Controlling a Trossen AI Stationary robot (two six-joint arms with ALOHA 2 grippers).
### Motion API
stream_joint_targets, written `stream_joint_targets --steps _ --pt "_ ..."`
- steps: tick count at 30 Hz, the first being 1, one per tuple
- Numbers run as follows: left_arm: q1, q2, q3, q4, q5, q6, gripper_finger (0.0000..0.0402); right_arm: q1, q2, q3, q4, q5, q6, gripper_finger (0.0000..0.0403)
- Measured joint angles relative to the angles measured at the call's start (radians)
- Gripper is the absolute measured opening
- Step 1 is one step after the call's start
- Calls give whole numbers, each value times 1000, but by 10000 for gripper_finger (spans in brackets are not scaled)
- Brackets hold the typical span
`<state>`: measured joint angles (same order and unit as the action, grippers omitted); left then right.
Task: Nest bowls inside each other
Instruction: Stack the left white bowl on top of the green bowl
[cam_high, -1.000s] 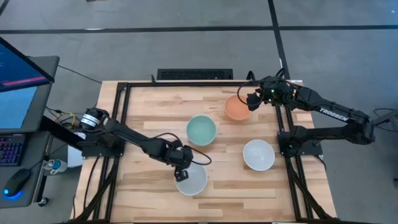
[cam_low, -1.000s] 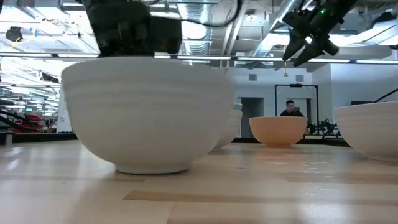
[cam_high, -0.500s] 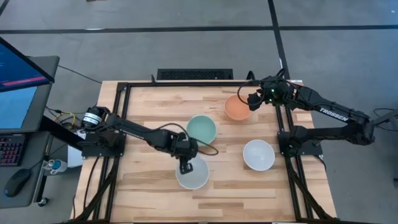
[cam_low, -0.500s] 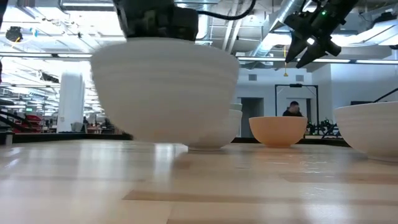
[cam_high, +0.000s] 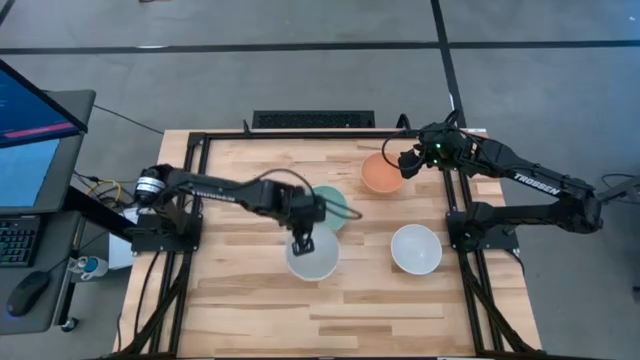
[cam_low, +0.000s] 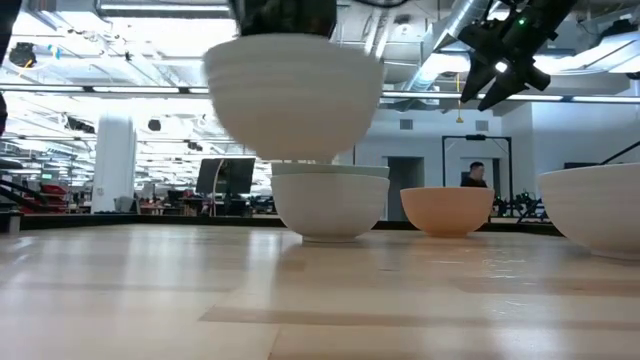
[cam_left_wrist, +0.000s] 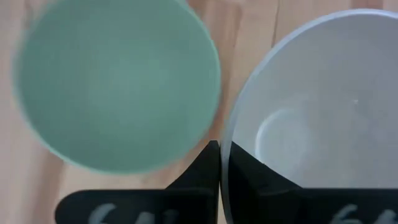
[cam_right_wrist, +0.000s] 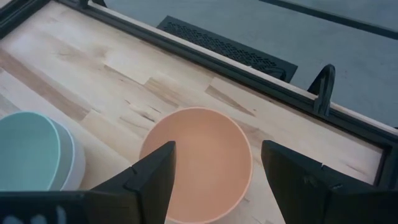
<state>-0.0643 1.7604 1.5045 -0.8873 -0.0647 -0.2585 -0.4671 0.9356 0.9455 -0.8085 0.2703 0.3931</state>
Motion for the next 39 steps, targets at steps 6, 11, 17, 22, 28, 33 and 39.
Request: stream_joint_targets --steps 6,11,17,22,28,33,39 --pt "112 -1 15 -8 -15 120 0 0 0 0 0 0 0 260" --pt "225 -1 16 24 2 190 0 0 0 0 0 -4 0 260" --pt "294 0 61 2 2 231 0 0 0 0 0 -5 0 260" --pt "300 7 100 35 17 262 0 0 0 0 0 -6 4 260" --pt "323 83 100 37 49 300 0 0 0 0 1 -6 26 260" --pt "328 136 131 33 40 353 0 0 1 0 1 -7 52 260" --pt "360 139 223 53 24 393 0 0 1 0 1 -6 63 260"
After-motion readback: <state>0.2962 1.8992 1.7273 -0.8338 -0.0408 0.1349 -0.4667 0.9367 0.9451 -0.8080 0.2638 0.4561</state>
